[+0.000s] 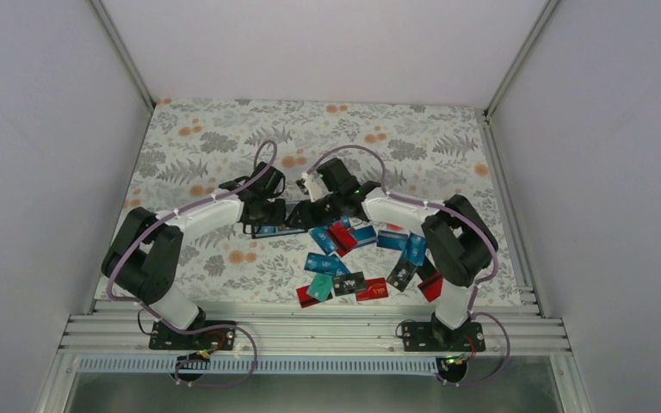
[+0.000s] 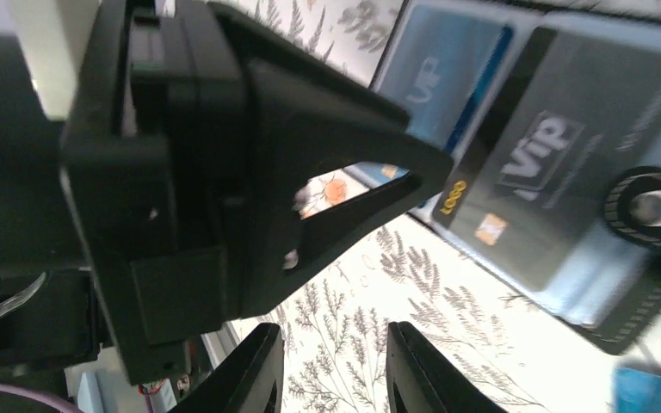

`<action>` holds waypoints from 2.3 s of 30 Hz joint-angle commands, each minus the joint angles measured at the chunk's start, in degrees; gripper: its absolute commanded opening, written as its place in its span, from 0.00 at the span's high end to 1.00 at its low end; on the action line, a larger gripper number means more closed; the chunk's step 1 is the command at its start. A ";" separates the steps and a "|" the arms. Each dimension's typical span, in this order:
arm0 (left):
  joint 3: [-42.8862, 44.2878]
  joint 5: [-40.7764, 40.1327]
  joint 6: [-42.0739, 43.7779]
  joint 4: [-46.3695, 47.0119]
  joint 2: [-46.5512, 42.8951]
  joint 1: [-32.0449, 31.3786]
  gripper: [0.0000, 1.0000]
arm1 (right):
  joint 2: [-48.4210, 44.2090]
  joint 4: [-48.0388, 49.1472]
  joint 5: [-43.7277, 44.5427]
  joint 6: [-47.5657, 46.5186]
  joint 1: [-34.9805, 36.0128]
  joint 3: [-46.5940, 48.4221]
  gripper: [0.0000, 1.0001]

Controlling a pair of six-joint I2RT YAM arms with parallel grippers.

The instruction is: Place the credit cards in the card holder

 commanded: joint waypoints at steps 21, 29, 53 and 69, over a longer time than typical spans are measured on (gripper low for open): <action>-0.06 -3.33 3.55 7.42 7.41 0.97 0.98 | 12.71 -3.57 8.05 0.08 0.12 9.05 0.73; -0.34 -3.00 3.80 7.89 8.68 0.95 0.98 | 13.80 -4.35 8.16 -0.81 -1.68 9.61 0.74; 1.54 -4.80 3.19 3.99 3.16 0.79 0.98 | 13.36 -3.25 6.40 -1.30 -3.81 8.64 0.73; 1.11 -0.23 4.06 7.30 7.92 0.69 0.98 | 13.39 -3.16 5.75 -1.38 -3.84 8.58 0.74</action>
